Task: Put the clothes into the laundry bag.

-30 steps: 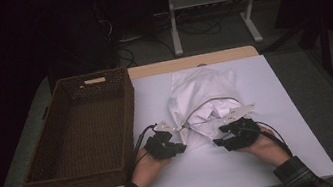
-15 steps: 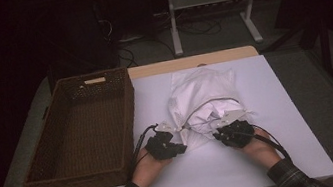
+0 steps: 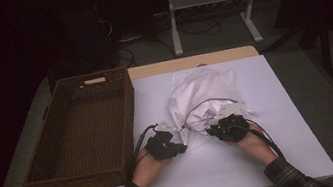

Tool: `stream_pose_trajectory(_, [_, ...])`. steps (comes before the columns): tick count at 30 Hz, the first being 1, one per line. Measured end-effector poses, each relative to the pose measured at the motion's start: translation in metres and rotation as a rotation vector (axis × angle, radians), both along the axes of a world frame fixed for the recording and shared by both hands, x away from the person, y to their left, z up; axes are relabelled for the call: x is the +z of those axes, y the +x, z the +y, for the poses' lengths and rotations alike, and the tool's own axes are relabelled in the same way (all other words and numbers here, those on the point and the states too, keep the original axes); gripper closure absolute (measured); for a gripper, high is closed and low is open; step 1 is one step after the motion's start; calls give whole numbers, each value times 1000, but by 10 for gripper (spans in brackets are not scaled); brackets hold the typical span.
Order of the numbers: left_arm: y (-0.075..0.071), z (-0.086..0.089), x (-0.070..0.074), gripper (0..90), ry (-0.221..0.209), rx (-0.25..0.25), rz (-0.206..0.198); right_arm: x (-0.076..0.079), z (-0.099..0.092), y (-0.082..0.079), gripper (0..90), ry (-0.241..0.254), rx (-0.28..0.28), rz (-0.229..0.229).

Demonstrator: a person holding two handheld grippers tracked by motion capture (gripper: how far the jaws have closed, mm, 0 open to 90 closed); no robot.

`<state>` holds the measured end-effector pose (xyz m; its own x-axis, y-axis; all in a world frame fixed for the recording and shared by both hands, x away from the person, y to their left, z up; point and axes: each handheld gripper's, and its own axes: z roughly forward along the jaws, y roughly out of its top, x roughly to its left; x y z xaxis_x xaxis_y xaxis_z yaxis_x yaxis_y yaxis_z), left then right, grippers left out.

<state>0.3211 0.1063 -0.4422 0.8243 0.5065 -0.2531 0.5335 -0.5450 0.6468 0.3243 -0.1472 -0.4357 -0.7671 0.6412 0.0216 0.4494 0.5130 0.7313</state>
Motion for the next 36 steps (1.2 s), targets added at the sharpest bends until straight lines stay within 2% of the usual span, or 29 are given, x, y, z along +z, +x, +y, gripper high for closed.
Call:
stream_pose_trajectory(6, [0, 0, 1, 884, -7, 0, -6, 5, 17, 8, 839, 22, 16, -5])
stream_pose_trajectory(15, [-1, 1, 5, 888, -11, -10, -26, 4, 41, 20, 840, 18, 10, -1])
stream_pose_trajectory(27, [-3, -1, 9, 892, -37, -43, -31, -4, 47, 35, 843, 21, -48, 0])
stream_pose_trajectory(28, [-3, 0, 9, 892, -40, -44, -30, -5, 48, 43, 843, 29, -71, -1])
stream_pose_trajectory(36, [-3, 0, 10, 892, -51, -46, -29, -8, 50, 59, 843, 40, -110, -19])
